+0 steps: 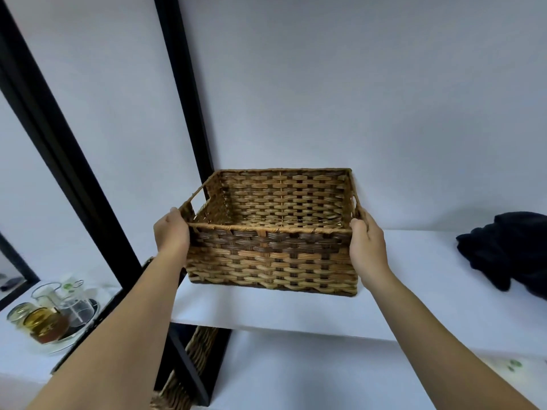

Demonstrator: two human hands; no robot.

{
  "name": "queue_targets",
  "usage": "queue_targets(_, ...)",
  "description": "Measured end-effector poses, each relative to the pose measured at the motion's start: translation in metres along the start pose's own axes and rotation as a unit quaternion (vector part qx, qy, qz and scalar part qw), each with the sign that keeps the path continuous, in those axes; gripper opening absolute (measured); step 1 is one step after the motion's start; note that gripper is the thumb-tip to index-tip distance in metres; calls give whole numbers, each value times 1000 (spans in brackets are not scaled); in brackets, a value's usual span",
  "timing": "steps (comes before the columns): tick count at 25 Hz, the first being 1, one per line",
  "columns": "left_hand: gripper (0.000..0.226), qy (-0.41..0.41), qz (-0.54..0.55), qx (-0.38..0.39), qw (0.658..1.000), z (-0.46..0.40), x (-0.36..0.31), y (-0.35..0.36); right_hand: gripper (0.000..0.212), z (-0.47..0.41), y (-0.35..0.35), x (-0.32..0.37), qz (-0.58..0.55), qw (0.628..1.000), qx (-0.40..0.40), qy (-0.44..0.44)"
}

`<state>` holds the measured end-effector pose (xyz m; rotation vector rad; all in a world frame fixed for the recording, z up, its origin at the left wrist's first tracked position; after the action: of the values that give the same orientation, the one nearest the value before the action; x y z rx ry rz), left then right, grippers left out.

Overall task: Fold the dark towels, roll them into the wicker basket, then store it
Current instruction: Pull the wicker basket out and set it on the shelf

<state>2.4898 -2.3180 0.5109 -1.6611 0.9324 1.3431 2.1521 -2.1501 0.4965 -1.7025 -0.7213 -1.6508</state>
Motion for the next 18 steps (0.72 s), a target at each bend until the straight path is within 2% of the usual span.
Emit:
queue_targets(5,32,102,-34,11,994,11,-9,2,37,5,-8,0,20,1000,-9,16)
queue_targets(11,39,102,-24,41,994,10,-11,0,35,13,-8,4,10,998,-52,31)
queue_targets(18,40,99,-54,103,988,0,-11,-5,39,21,-2,10,11,997,-36,65)
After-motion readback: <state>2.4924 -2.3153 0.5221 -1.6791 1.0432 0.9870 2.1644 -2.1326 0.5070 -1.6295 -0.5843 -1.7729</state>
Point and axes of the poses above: each hand's wrist, its own z-axis away from the middle knuckle, its own y-axis out of the palm, x = y × z, the point moved 4 cm from there along -z, towards the middle knuckle, and after that the axes turned 11 degrees about y, right-handed, at the moved point
